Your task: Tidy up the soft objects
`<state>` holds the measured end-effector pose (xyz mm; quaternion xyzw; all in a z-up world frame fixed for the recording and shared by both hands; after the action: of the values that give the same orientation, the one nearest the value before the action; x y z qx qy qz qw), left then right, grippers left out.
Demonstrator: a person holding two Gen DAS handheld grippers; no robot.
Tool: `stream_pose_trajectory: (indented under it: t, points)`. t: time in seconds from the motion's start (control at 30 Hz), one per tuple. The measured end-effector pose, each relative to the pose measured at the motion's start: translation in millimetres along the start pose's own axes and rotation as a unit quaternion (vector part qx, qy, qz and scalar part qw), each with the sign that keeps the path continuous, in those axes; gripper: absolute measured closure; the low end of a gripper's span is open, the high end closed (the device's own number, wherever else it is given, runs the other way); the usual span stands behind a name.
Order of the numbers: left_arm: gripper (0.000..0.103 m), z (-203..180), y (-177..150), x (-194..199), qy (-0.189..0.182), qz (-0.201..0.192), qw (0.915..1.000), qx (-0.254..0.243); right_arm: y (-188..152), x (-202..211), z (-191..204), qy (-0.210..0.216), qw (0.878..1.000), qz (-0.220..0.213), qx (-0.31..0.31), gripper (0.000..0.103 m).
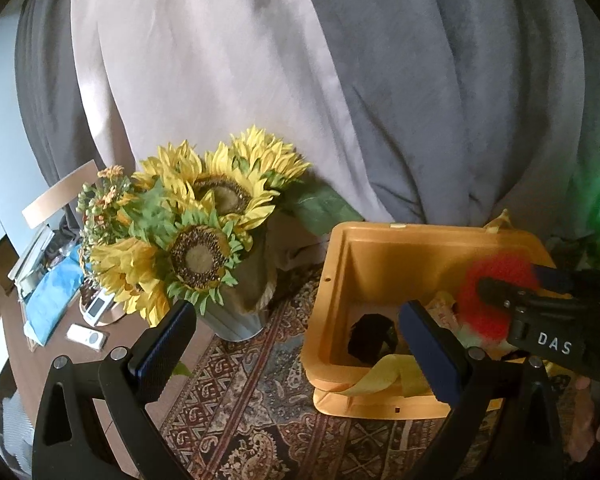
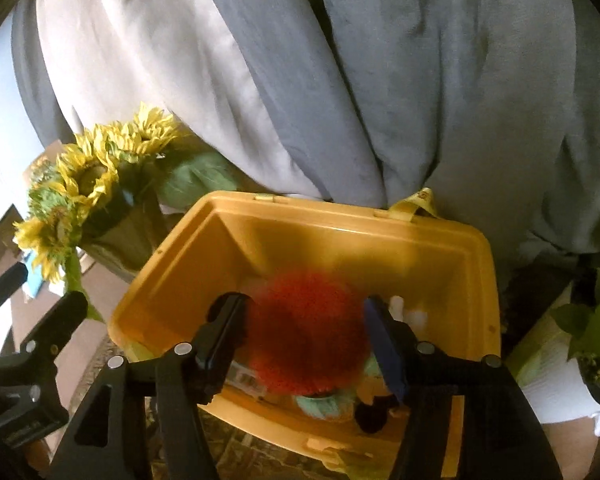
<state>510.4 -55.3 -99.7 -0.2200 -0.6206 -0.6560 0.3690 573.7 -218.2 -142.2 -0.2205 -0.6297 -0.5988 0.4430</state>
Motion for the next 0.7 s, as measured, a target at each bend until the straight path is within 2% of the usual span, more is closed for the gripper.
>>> stream_pose_trajectory:
  t: [0.3, 0.53, 0.7]
  points:
    - [0.0, 5.0, -12.2, 17.9, -0.009, -0.003, 0.9999, 0.005, -21.8, 40.5, 4.5, -0.032, 0.999, -0.033, -0.007, 0.041]
    - [0.0, 6.8, -31.7, 61.9, -0.016, -0.022, 0.9996, 0.003, -60.2, 89.6, 3.9, -0.059, 0.996, -0.055, -0.028, 0.04]
    - [0.0, 9.1, -46.8, 104.5, -0.013, -0.046, 0.9989, 0.003, -86.9, 125.5, 2.9, -0.049, 0.995, -0.072, -0.047, 0.035]
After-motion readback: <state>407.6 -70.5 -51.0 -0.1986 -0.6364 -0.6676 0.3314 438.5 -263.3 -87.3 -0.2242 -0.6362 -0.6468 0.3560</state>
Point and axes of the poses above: each gripper's, at about its wrist camera, not at the fingertips, and x roughly against the way its jaws point, z to its left, y to its top, the point moved 10 cm from there along -x, roughly the way its jaws point, and after that the axes turned 13 degrees about z, right-handed, at the moved point
